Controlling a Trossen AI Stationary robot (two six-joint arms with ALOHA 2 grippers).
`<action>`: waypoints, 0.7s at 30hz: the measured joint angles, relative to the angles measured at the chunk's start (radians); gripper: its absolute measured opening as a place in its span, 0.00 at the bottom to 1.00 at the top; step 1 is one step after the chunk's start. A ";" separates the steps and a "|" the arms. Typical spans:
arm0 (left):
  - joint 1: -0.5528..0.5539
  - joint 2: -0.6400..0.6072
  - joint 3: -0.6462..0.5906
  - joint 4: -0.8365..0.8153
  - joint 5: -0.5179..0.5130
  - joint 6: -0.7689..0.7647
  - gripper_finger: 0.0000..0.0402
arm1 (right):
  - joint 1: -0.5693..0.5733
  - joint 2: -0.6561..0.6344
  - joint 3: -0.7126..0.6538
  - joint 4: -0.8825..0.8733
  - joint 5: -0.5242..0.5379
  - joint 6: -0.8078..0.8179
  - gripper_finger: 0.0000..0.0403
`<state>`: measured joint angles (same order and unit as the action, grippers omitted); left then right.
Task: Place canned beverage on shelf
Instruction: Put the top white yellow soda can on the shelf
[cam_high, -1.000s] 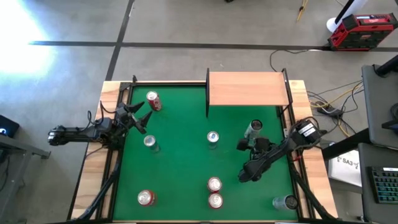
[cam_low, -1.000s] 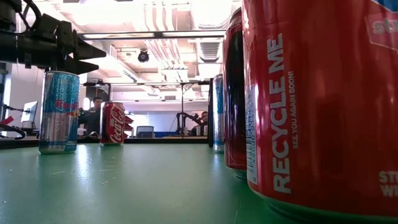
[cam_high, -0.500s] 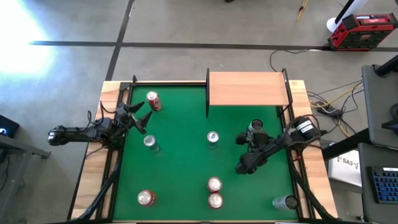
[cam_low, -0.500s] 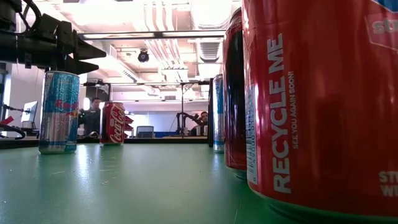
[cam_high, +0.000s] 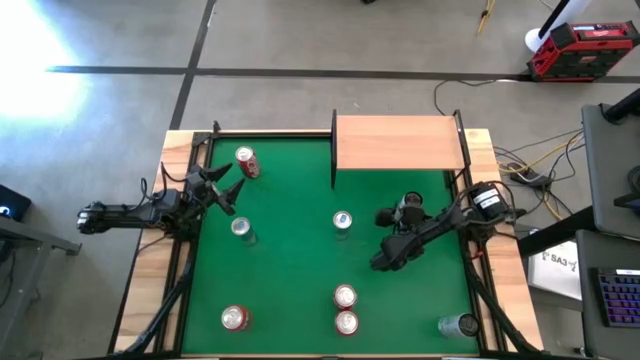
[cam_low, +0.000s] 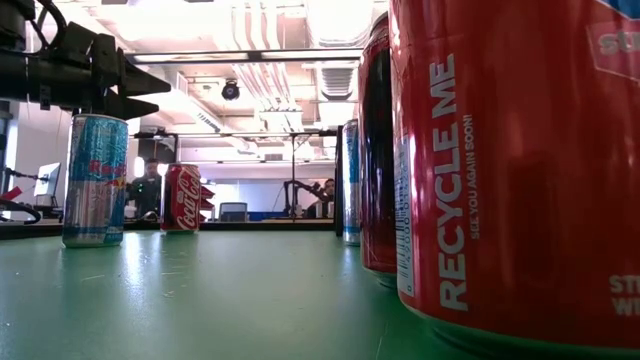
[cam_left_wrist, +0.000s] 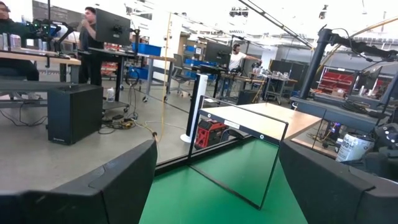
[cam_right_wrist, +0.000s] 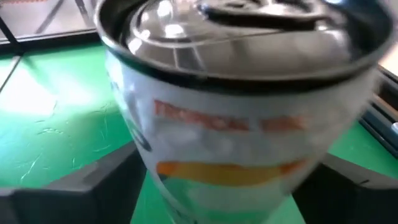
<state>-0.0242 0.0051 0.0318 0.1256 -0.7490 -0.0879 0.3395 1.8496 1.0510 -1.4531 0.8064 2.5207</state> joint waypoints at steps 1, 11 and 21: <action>0.000 0.000 0.000 0.000 0.000 0.000 0.81 | -0.003 0.000 0.003 0.005 -0.003 -0.012 0.76; 0.000 0.000 0.000 0.000 0.000 0.000 0.81 | -0.001 0.000 0.072 -0.051 -0.078 -0.062 0.59; 0.000 0.000 0.000 0.000 0.000 0.000 0.81 | 0.005 -0.139 0.158 -0.116 -0.035 -0.140 0.59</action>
<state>-0.0246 0.0049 0.0315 0.1253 -0.7493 -0.0878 0.3447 1.7108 1.2091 -1.5687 0.7716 2.3805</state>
